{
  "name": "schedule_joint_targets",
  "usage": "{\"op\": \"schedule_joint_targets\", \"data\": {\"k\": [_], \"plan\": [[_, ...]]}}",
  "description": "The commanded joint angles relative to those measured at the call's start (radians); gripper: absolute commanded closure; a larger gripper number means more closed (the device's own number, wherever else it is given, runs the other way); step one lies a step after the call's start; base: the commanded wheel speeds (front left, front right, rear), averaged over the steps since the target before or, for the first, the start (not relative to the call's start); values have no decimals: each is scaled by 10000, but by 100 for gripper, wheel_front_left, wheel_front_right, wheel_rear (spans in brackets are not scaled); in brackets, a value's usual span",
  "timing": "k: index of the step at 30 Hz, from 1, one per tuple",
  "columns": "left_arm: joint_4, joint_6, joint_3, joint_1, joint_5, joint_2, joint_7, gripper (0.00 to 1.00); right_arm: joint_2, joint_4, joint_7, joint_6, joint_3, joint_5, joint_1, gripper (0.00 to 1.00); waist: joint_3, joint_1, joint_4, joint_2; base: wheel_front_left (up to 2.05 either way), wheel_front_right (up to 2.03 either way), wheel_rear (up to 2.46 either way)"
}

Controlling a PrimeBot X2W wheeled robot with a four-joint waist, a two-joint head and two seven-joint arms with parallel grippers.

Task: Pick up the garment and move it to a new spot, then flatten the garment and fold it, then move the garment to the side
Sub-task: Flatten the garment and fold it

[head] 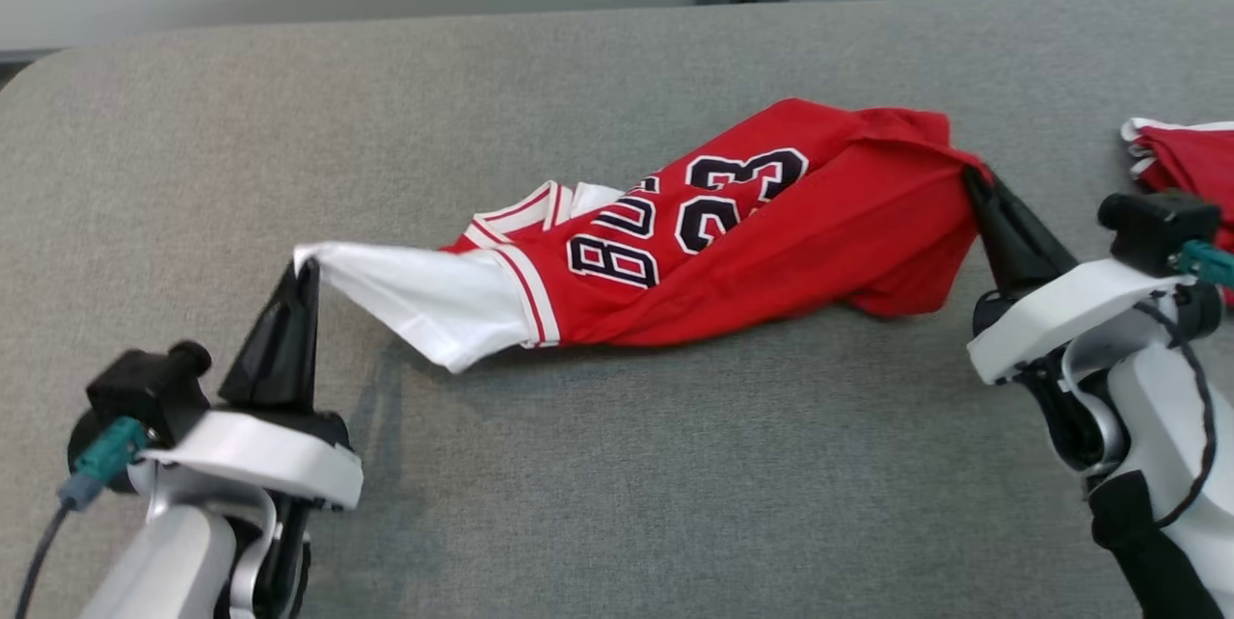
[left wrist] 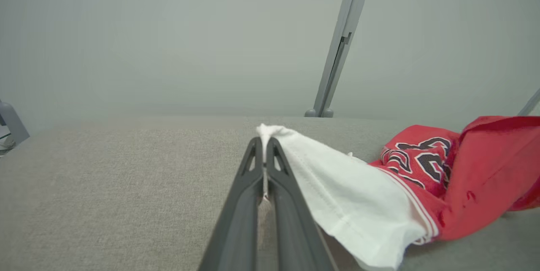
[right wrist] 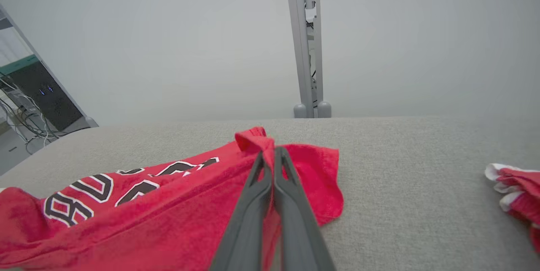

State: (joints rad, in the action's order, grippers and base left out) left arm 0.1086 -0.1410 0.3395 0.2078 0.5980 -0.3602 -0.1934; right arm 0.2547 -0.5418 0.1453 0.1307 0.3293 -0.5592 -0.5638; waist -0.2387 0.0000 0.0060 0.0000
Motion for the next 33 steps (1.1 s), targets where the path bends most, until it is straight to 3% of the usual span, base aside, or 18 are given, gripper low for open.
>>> {"op": "schedule_joint_targets", "data": {"k": [1, 10, 21, 27, 33], "plan": [[-279, -80, -90, 335, -92, -114, 84, 100, 197, 256, 83, 1, -63, -27, 90, 100, 273, 0, -212, 0, 0, 0, 0], [-1909, -256, -394, 2180, -516, -881, 1000, 100, 689, 2736, -52, 2, -854, 21, -244, 100, 841, 0, -480, 0, 0, 0, 0], [-2302, 404, -440, 6534, -847, -1296, 2212, 100, 969, 5535, -1303, 2, -2329, 313, -1957, 100, 906, 0, -573, 0, 0, 0, 0], [-1031, 883, -150, 8339, -700, -858, 2329, 100, 1002, 5173, -1736, 2, -2267, 132, -3237, 100, 362, 0, -632, 0, 0, 0, 0], [1195, 1452, 34, 10075, -791, -410, 1745, 100, 896, 3552, -1261, 2, -1601, -51, -5092, 100, -424, 0, -816, 0, 0, 0, 0]]}}
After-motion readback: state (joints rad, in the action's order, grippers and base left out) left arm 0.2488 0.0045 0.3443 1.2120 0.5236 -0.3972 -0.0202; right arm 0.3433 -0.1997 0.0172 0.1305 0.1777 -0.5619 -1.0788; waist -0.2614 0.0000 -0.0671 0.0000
